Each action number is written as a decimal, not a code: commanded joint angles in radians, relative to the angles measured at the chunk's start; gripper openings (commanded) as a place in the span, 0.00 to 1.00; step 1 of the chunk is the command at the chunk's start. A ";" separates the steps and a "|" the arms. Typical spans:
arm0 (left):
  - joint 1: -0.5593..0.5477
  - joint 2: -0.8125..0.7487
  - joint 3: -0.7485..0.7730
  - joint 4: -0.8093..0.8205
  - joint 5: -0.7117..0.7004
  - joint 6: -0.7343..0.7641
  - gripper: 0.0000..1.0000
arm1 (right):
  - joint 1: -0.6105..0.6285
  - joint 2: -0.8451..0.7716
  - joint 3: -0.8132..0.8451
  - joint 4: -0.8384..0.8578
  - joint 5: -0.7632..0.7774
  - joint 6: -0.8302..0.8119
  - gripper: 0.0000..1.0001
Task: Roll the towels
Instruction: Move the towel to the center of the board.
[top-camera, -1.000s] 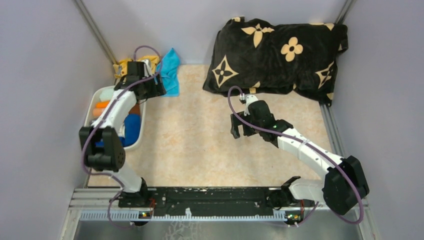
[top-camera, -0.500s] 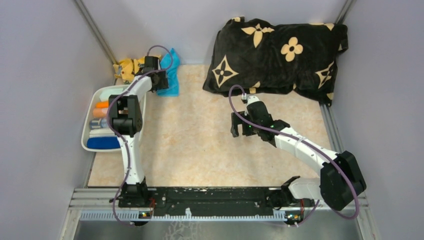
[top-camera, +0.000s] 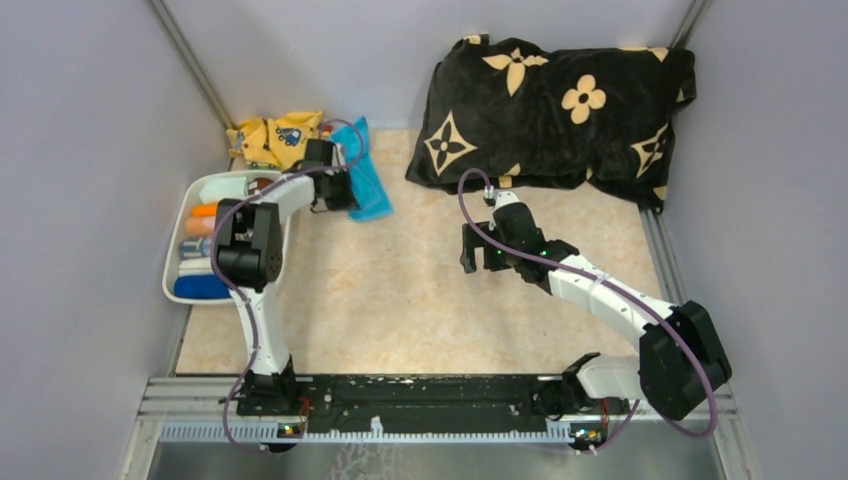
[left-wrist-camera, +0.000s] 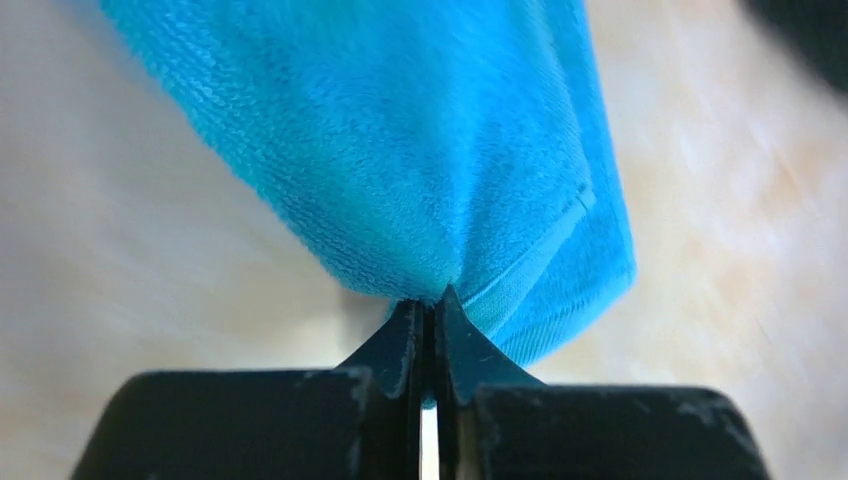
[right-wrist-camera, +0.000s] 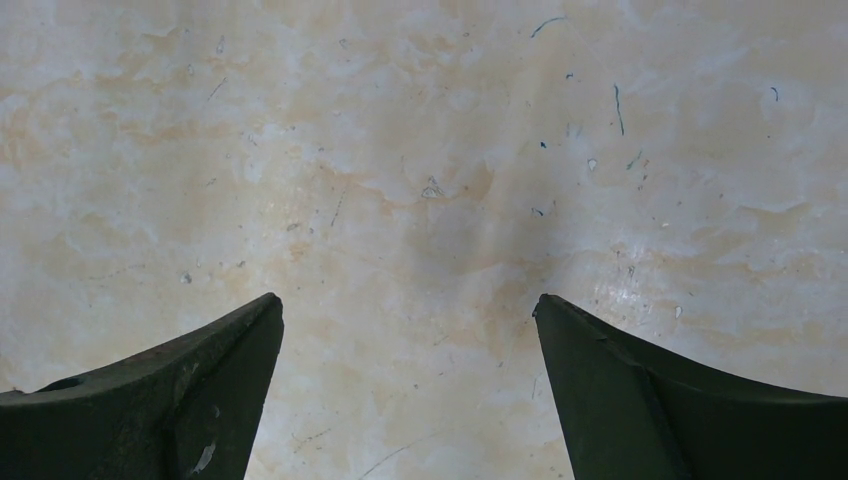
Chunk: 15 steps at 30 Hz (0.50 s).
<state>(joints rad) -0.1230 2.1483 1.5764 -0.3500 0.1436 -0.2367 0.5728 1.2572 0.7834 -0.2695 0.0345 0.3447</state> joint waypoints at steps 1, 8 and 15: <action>-0.174 -0.211 -0.310 0.118 0.259 -0.241 0.02 | -0.009 -0.033 0.003 0.054 0.032 -0.004 0.96; -0.524 -0.398 -0.476 0.228 0.261 -0.403 0.36 | -0.009 -0.074 -0.011 0.034 0.077 -0.030 0.96; -0.577 -0.576 -0.550 0.196 0.183 -0.401 0.63 | -0.011 -0.116 -0.054 -0.001 0.047 -0.024 0.93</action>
<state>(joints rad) -0.7269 1.6768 1.0702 -0.1627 0.3943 -0.6151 0.5728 1.1839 0.7452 -0.2779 0.0963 0.3325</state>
